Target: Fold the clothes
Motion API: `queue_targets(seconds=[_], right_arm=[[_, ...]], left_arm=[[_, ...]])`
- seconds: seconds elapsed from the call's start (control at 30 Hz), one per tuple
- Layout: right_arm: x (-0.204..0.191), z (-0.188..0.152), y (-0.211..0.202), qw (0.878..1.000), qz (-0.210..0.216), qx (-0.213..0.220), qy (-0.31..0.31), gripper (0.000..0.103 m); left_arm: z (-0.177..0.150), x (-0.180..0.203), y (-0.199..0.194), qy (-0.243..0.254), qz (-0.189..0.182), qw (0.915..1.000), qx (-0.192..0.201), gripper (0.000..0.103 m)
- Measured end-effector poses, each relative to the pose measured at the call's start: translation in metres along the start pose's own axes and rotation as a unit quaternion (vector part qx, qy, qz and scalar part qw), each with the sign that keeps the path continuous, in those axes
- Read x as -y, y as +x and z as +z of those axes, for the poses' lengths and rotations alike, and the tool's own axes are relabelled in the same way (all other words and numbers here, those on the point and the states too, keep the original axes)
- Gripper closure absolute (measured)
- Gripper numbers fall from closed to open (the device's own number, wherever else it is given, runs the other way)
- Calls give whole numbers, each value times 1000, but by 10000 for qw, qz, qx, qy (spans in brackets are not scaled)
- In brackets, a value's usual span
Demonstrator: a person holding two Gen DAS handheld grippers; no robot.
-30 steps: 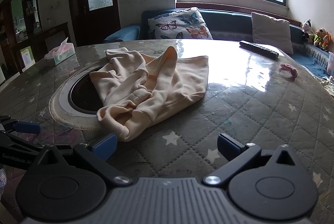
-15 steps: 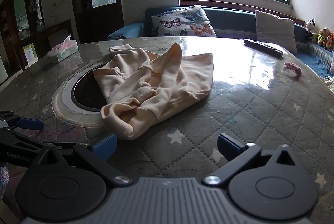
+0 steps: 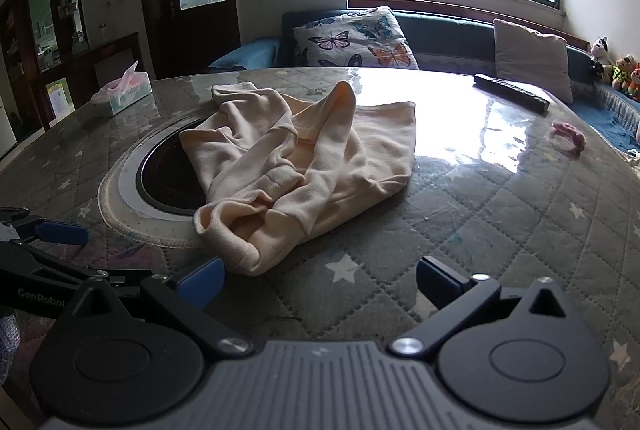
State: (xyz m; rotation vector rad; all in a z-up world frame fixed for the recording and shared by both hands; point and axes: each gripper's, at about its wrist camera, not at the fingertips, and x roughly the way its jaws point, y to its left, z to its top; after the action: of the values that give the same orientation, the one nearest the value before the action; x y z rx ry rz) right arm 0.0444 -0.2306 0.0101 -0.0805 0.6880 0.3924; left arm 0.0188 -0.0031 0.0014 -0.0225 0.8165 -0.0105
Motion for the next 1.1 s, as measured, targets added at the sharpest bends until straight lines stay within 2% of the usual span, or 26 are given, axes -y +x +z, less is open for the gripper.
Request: queue_targets(seconds=[0.67,1.1], right_arm=[[7,12,6,10000,17,27,-78,0],[11,31,6,9995,179,27,-243,0]], left_arm=[[16,4,11,93,40,9999,-7,0],[42,-5,10,118,126,9996,231,0]])
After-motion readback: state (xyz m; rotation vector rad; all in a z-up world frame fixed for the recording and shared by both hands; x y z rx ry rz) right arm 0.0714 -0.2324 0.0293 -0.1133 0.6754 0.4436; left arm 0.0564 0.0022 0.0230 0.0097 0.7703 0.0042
